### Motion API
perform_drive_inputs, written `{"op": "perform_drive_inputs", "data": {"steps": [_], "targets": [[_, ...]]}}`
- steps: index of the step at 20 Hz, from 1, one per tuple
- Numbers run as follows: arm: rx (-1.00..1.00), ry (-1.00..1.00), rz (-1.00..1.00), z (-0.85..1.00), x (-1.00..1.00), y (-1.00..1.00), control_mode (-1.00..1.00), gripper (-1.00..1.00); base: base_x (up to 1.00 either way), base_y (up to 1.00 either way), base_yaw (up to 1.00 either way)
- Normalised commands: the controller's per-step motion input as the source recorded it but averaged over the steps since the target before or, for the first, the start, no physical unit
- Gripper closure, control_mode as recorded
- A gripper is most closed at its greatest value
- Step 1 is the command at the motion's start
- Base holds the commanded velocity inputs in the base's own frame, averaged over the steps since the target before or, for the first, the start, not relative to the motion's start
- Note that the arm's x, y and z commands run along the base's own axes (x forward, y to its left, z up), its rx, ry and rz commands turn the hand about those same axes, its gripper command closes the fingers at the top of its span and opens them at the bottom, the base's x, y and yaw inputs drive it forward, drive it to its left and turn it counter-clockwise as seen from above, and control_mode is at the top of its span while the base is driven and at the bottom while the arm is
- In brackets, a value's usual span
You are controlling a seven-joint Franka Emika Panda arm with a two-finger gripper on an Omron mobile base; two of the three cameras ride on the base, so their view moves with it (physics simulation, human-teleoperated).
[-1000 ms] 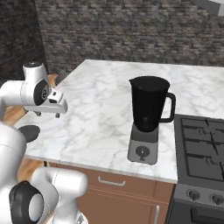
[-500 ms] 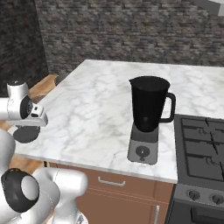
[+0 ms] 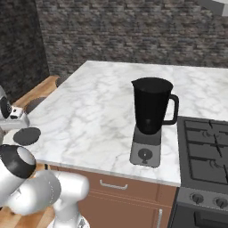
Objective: Close the lid blender by securely placing the lid on top.
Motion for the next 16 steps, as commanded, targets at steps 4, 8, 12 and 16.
{"op": "perform_drive_inputs", "data": {"steps": [4, 8, 12, 16], "targets": [[-0.06, 0.0, 0.01, -0.05, 0.2, 0.09, -1.0, -1.0, 0.0, 0.0, 0.0], [-0.03, 0.03, 0.03, -0.16, 0.29, 0.03, -1.0, -1.0, 0.0, 0.0, 0.0], [-0.02, 0.05, 0.04, -0.39, 0.25, 0.11, -1.0, -1.0, 0.0, 0.0, 0.0], [-0.02, 0.07, 0.04, -0.42, 0.32, 0.19, -1.0, -1.0, 0.0, 0.0, 0.0]]}}
